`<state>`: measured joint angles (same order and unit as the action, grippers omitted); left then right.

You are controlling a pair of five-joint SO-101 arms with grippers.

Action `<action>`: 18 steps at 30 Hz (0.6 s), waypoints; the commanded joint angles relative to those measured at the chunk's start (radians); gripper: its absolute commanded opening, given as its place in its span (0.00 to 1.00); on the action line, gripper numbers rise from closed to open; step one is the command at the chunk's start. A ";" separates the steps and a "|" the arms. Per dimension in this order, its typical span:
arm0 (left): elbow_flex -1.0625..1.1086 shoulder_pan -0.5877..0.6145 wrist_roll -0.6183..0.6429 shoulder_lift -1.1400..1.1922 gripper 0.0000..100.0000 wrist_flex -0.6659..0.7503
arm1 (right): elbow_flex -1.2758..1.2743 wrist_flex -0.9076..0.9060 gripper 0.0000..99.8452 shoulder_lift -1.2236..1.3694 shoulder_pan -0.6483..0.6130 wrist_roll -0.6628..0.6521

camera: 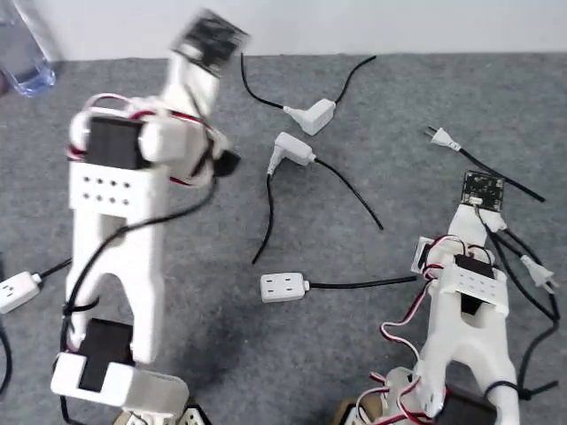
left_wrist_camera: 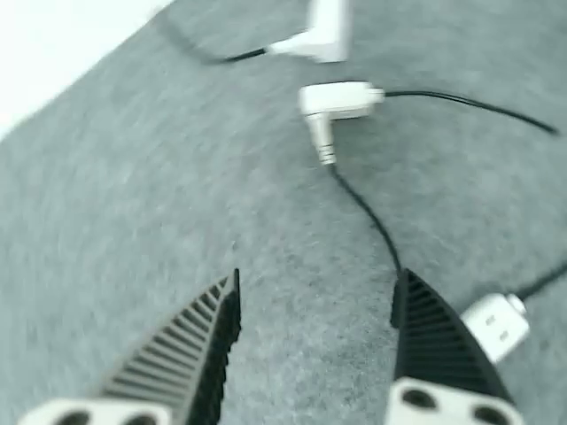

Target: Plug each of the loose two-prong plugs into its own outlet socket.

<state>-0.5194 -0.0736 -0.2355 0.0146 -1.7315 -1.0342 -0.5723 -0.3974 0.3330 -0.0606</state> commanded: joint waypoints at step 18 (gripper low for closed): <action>0.835 0.319 -0.031 -0.637 0.26 0.236 | 0.029 0.038 0.39 -0.022 -0.053 -0.025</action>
<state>0.1020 0.2071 -0.2325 -0.4718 -1.6425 -1.0342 -0.5554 -0.3974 0.2869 -0.0760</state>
